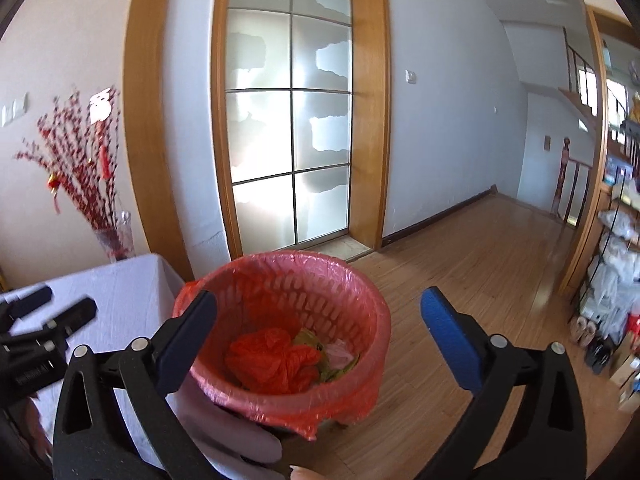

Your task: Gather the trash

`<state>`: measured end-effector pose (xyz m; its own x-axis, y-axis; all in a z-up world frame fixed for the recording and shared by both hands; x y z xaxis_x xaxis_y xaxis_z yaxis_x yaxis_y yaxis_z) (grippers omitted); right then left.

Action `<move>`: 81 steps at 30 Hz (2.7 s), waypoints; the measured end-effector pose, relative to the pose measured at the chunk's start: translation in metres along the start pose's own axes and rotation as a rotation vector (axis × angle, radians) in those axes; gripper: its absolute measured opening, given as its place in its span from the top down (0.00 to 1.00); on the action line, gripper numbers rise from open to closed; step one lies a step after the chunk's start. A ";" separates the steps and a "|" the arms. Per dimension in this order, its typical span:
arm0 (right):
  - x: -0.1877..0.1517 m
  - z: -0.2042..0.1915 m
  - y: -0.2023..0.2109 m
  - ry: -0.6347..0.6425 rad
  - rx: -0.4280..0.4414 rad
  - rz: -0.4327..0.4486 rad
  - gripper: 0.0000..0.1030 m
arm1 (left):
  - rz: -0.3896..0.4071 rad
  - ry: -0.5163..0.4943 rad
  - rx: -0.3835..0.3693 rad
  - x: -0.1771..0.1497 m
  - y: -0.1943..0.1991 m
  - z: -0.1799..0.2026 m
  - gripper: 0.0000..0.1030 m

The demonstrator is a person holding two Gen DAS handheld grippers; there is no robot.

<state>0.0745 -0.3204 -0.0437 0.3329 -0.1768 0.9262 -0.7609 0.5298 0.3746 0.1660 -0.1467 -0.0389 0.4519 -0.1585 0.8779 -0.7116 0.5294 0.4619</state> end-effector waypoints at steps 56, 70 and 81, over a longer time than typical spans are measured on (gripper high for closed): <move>-0.072 -0.037 0.111 0.066 0.077 -0.004 0.02 | 0.131 0.073 0.418 -0.079 0.186 -0.045 0.04; -0.071 -0.037 0.111 0.067 0.083 -0.004 0.02 | 0.154 0.078 0.422 -0.074 0.191 -0.045 0.04; -0.071 -0.037 0.111 0.068 0.082 -0.004 0.02 | 0.146 0.083 0.422 -0.074 0.188 -0.046 0.04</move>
<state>-0.0133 -0.2181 -0.0691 0.3708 -0.1208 0.9208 -0.8016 0.4590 0.3830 0.0232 0.0031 -0.0226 0.3598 -0.0312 0.9325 -0.9203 0.1527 0.3602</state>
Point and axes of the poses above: each gripper's, at about its wrist camera, not at the fingertips, and y roughly against the way its jaws point, z to its right, x to its top, the point moved 6 cm from there along -y, roughly the way its jaws point, and after that the axes turned 9 degrees about -x, right-handed, at the moved point
